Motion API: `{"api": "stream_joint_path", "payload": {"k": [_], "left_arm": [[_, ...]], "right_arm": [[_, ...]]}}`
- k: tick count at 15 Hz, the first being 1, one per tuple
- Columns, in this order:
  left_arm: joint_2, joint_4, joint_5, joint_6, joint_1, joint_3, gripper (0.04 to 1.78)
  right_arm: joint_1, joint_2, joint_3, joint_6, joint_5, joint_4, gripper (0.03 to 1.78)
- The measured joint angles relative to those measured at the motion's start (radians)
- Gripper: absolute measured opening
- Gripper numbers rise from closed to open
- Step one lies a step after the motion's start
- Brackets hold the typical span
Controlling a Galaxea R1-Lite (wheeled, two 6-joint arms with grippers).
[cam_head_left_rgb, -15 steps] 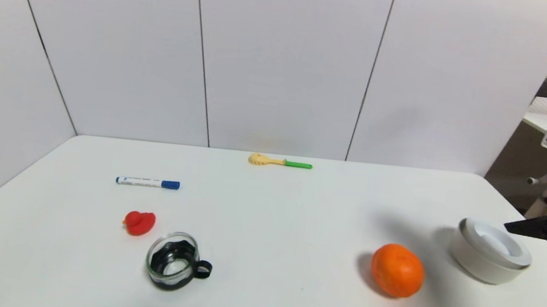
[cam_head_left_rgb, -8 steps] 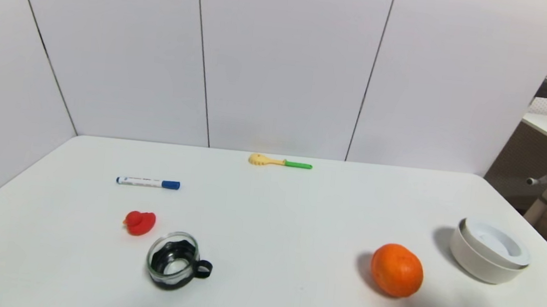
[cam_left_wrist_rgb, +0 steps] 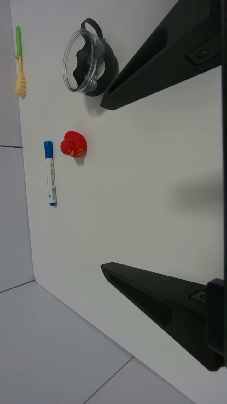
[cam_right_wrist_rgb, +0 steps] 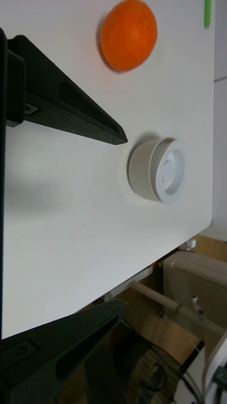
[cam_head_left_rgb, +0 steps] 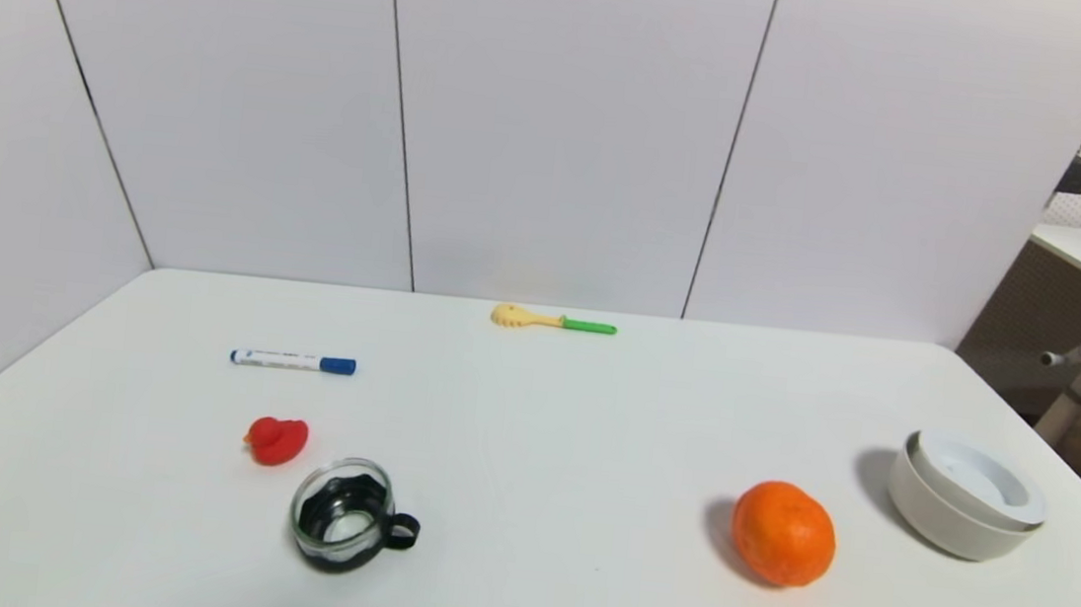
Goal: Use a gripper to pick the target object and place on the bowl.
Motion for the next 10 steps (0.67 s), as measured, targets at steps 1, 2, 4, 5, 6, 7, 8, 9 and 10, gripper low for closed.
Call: {"api": "stream_joint_path", "payload": {"k": [1,2,4,5,6,7,8,9,10], "left_arm": [[0.000,0.000,0.000,0.000,0.000,0.000,1.71],[0.000,0.000,0.000,0.000,0.000,0.000,1.71],[0.000,0.000,0.000,0.000,0.000,0.000,1.71],[0.000,0.000,0.000,0.000,0.000,0.000,1.71],[0.000,0.000,0.000,0.000,0.000,0.000,1.71],[0.000,0.000,0.000,0.000,0.000,0.000,1.71],[0.000,0.000,0.000,0.000,0.000,0.000,1.71],[0.000,0.000,0.000,0.000,0.000,0.000,1.71],[0.000,0.000,0.000,0.000,0.000,0.000,1.71]], "right_arm": [[0.002,-0.047,0.043,0.019,-0.014,-0.003,1.69],[0.002,-0.094,0.079,0.022,-0.010,-0.003,1.69],[-0.001,-0.191,0.153,0.026,0.048,-0.008,1.69],[-0.003,-0.225,0.180,0.034,0.103,-0.026,1.69],[-0.004,-0.248,0.208,0.039,0.160,-0.046,1.69],[-0.004,-0.263,0.227,0.040,0.211,-0.061,1.69],[-0.004,-0.274,0.249,0.038,0.262,-0.083,1.69],[-0.004,-0.280,0.277,0.037,0.299,-0.107,1.69],[-0.004,-0.285,0.295,0.038,0.319,-0.159,1.69]]}}
